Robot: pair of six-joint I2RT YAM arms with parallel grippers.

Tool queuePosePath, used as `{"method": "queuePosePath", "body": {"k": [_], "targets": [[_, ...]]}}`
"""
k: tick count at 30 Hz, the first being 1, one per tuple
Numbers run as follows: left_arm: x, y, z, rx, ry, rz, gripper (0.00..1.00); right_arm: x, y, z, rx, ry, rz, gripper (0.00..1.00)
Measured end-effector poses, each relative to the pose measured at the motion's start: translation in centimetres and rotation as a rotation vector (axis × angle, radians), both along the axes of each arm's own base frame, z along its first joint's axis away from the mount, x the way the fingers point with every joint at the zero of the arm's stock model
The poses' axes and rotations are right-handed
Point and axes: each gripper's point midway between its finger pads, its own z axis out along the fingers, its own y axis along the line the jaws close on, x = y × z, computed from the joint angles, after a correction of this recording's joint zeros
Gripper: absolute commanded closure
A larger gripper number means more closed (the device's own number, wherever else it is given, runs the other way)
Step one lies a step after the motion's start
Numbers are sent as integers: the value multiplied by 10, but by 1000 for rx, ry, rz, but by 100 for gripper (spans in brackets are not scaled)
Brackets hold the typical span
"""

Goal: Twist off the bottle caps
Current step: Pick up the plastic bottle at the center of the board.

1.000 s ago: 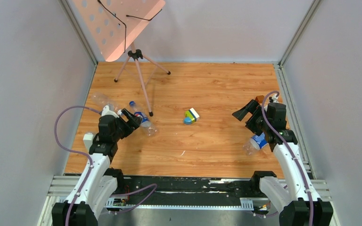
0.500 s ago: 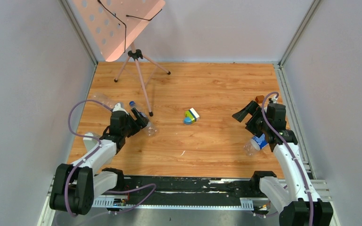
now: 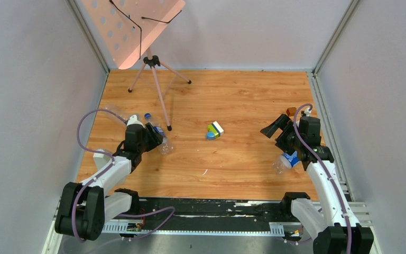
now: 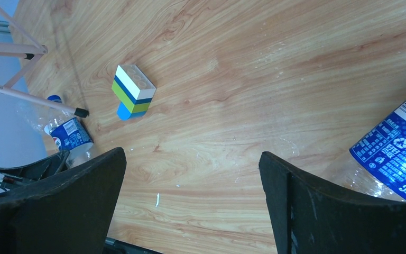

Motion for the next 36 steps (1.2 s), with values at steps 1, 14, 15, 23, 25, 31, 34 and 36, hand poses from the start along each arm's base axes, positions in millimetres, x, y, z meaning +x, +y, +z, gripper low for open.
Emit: {"method": "queuePosePath", "body": {"k": [1, 14, 15, 23, 25, 31, 34, 36], "targets": [[-2, 1, 0, 6, -2, -2, 39, 0, 0, 0, 0, 1, 0, 1], [-21, -7, 9, -3, -19, -83, 35, -3, 0, -6, 1, 30, -1, 1], [-23, -8, 7, -8, -6, -93, 28, -3, 0, -6, 1, 33, 0, 1], [-25, -11, -4, -10, 64, -104, 16, -3, 0, -11, 1, 55, 0, 0], [-22, -10, -5, -3, 76, -98, 18, -3, 0, -12, 1, 57, 0, 0], [-13, -9, -16, 18, 120, -89, 34, -4, 0, -13, 0, 61, 0, 0], [-10, -11, -18, 14, 122, -96, 46, -4, 0, -14, -1, 68, 1, 0], [-9, -11, -17, 11, 118, -100, 49, -3, 0, -16, -2, 73, 1, 0]]}}
